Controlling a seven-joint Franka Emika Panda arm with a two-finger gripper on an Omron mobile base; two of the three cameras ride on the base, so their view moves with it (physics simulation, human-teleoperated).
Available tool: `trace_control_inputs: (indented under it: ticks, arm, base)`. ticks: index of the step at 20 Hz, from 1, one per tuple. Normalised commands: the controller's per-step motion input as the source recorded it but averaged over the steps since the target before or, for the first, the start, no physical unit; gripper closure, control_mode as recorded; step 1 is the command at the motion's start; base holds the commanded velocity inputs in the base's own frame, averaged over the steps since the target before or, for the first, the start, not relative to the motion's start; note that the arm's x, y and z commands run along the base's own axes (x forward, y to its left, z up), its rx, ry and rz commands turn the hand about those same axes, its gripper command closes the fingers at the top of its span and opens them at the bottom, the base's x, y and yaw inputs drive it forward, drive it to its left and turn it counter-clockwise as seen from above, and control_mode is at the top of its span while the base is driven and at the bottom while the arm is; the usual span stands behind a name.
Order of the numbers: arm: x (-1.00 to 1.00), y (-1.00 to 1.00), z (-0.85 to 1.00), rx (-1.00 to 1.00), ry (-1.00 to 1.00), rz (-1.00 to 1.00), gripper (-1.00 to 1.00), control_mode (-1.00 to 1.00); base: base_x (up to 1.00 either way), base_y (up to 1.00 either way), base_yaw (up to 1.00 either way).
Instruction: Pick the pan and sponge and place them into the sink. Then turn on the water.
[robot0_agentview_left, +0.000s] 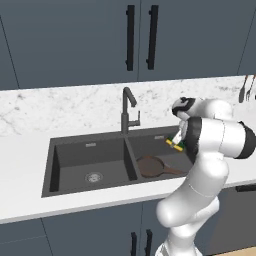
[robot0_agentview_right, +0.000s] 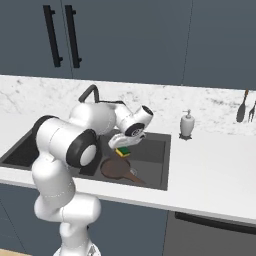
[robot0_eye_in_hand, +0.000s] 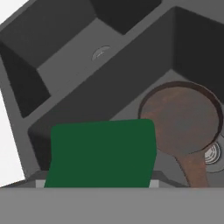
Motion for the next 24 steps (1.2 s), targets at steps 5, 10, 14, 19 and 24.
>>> trace_control_inputs:
  ticks: [5, 10, 14, 19, 24]
  arm:
    - [0.14, -0.03, -0.43, 0.00, 0.00, 0.12, 1.00, -1.00]
    - [0.23, 0.00, -0.25, -0.03, 0.00, 0.02, 1.00, -1.00]
    - [0.06, 0.00, -0.28, -0.05, 0.01, 0.00, 1.00, -1.00]
    - [0.08, 0.00, -0.34, -0.06, 0.00, 0.00, 1.00, -1.00]
    - [0.23, 0.00, -0.27, -0.10, 0.03, 0.00, 1.00, -1.00]
  base:
    - [0.00, 0.00, 0.00]
    - [0.00, 0.00, 0.00]
    - [0.00, 0.00, 0.00]
    - [0.00, 0.00, 0.00]
    - [0.00, 0.00, 0.00]
